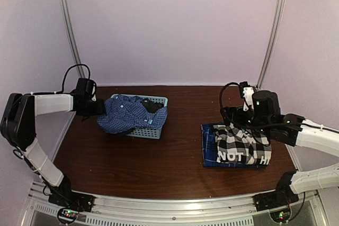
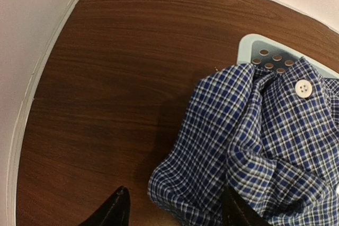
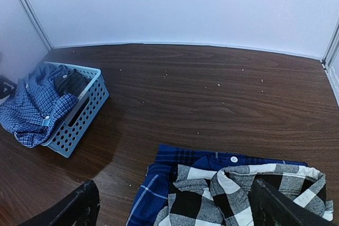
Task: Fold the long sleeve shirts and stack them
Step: Move the bin to the corner of the board.
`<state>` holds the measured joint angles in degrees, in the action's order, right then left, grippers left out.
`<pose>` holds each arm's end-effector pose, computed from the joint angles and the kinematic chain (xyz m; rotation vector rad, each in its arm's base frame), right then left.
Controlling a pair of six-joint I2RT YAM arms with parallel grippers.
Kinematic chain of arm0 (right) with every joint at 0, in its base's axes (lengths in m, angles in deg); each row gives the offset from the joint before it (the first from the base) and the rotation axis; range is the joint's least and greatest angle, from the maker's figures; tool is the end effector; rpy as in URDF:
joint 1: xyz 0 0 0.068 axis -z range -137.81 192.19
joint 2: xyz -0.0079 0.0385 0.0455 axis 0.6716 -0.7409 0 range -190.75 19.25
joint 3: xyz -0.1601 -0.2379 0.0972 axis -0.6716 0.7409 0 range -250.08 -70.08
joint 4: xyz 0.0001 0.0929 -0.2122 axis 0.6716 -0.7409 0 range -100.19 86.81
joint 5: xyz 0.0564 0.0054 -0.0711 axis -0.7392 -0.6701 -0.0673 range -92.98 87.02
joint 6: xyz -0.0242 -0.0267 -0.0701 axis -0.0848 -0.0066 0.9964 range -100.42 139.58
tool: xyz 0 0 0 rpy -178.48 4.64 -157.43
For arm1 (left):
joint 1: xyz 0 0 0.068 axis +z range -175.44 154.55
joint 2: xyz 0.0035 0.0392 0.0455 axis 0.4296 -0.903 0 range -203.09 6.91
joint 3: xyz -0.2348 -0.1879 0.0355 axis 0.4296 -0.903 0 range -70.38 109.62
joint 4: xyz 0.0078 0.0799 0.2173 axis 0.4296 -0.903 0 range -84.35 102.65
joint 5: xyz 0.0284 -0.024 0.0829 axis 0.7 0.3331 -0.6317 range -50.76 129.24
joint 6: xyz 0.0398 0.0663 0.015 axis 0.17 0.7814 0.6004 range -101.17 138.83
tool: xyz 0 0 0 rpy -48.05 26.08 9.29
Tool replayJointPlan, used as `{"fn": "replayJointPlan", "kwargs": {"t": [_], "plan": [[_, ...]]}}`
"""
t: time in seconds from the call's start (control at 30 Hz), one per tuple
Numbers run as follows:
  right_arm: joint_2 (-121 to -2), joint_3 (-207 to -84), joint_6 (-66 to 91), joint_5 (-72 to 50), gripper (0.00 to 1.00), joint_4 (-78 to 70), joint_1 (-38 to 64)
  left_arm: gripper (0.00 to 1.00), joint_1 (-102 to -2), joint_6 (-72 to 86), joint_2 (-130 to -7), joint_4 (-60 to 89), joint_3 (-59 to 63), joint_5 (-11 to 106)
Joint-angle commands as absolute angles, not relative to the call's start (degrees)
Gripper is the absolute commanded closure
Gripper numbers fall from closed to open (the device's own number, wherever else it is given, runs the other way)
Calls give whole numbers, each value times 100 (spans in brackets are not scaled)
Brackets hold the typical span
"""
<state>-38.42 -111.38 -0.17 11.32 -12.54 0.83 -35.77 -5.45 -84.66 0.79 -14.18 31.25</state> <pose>0.1681 0.1257 0.2997 -0.2227 2.0186 0.4279 0.3285 -0.0503 0.2306 -0.3546 2.3614 -0.1188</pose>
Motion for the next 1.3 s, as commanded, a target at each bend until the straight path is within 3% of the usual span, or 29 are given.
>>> {"fn": "replayJointPlan", "kwargs": {"t": [0.0, 0.17, 0.47, 0.63, 0.87, 1.27], "plan": [[-3812, -11077, -119, 979, 0, -1163, 88, 42, -3573, -384, -9001, 277, -977, 3780], [-3819, -10981, -239, 897, 0, -1090, 89, 49, -3574, -359, -9525, 312, -728, 3901], [-3923, -10950, -298, 879, 0, -1072, 84, 82, -3471, -266, -9894, 260, -354, 3544], [-3991, -10952, -254, 955, 0, -1137, 88, 95, -2946, -130, -10029, 51, 67, 3502], [-4115, -10946, -169, 1097, 0, -1200, 88, 100, -2210, 866, -10645, -902, 1311, 3341], [-4771, -10847, -366, 36, 0, -691, -10, 94, -932, 2124, -11622, -1890, 2659, 2974]]}}
